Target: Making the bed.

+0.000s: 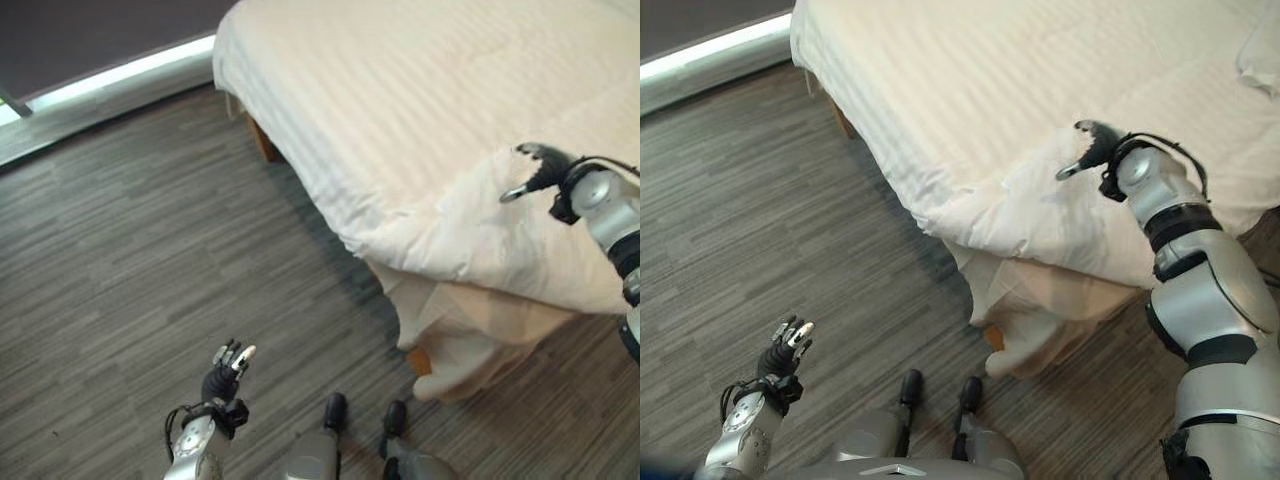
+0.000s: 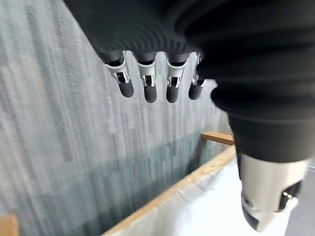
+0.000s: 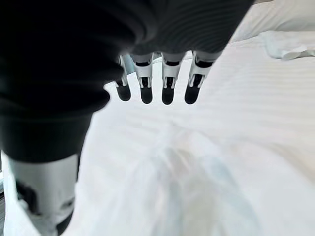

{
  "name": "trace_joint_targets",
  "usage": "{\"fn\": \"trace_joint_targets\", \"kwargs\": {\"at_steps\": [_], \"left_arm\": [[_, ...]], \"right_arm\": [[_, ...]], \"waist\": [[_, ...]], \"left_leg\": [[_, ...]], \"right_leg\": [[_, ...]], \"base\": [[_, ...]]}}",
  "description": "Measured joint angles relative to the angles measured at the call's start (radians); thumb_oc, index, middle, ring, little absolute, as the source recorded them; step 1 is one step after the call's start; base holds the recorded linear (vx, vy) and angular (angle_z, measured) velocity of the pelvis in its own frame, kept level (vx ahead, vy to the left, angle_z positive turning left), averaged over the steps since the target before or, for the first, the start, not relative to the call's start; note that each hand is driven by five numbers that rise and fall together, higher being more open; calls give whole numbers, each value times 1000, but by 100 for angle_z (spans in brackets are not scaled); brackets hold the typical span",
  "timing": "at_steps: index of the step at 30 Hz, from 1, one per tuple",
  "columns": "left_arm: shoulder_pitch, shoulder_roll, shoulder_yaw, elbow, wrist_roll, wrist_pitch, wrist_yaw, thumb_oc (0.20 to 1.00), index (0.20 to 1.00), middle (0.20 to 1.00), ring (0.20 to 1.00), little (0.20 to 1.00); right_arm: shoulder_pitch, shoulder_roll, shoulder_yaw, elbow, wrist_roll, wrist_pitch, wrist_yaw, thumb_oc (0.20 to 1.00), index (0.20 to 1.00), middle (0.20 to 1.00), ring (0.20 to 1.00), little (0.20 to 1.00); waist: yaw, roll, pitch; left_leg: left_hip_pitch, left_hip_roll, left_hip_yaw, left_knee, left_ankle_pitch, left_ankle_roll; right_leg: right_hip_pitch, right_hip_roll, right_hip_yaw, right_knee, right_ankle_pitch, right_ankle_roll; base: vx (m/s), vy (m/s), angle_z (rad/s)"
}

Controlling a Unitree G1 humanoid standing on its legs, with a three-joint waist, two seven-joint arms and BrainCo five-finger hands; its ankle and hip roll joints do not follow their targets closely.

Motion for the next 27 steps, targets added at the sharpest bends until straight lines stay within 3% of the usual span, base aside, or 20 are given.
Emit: {"fn": "trace_joint_targets", "kwargs": {"at_steps": [8, 12, 14, 19, 20, 21, 25, 26, 27], "left_arm": [[-56, 1, 5, 29, -30, -1, 1, 1000, 1000, 1000, 1000, 1000], [-124, 2, -11, -107, -42, -22, 11, 1000, 1000, 1000, 1000, 1000], [-177, -5, -8, -78, -75, -21, 21, 1000, 1000, 1000, 1000, 1000], [-198, -66, -40, -49, -78, -21, 45, 1000, 1000, 1000, 1000, 1000], [-197, -65, -37, -48, -78, -21, 50, 1000, 1000, 1000, 1000, 1000], [-198, -66, -32, -48, -78, -22, 54, 1000, 1000, 1000, 1000, 1000], [-194, -70, -17, -47, -79, -23, 71, 1000, 1000, 1000, 1000, 1000], [-184, -73, -8, -47, -80, -24, 81, 1000, 1000, 1000, 1000, 1000], [-172, -75, 3, -46, -80, -24, 94, 1000, 1000, 1000, 1000, 1000]], "right_arm": [[-62, 1, 0, -4, -35, 8, -28, 1000, 1000, 1000, 1000, 1000], [-101, -2, 11, 41, -43, -5, -49, 1000, 1000, 1000, 1000, 1000], [-197, -43, -1, 73, -72, -20, -98, 1000, 1000, 1000, 1000, 1000], [-102, -20, -112, 74, -116, -21, -114, 1000, 1000, 1000, 1000, 1000], [-91, -9, -113, 65, -125, -16, -115, 395, 395, 395, 395, 395], [-52, 11, -115, 23, -155, -7, -116, 200, 200, 200, 200, 200], [165, 47, -195, -259, -188, 24, -148, 200, 200, 200, 200, 200], [263, 82, -238, -360, -191, 24, -148, 200, 200, 200, 200, 200], [382, 177, -307, -435, -190, 17, -159, 200, 200, 200, 200, 200]], "waist": [[1, 16, 57], [28, 16, 173], [28, 17, 244], [32, 17, 257], [31, 18, 254], [25, 18, 249], [7, 14, 188], [-8, 14, 158], [-36, 7, 126]], "left_leg": [[-51, 1, 0, 2, 1, 2], [-194, 6, 15, 51, 3, 1], [-260, 6, 15, 73, 11, -5], [-221, 5, -5, 68, 14, -6], [-205, 4, -3, 64, 14, -6], [-186, 3, 2, 58, 14, -6], [-165, -1, 23, 49, 13, -7], [-156, -2, 26, 41, 13, -6], [-133, -2, 43, 33, 13, -6]], "right_leg": [[-51, 3, 2, 0, 2, -3], [-176, 7, 11, 1, 31, -9], [-230, 7, 9, 1, 53, -20], [-190, 7, 5, 1, 50, -16], [-177, 6, 9, 1, 49, -15], [-163, 5, 15, 1, 47, -13], [-153, 1, 34, 1, 46, -11], [-149, 1, 38, 1, 46, -11], [-136, 1, 50, 1, 46, -10]], "base": [[-29, 0, -1], [-101, -51, -8], [-38, -26, 4], [29, 26, 9], [27, 50, -9], [29, 57, -9], [35, 65, -13], [35, 73, -22], [28, 55, -32]]}}
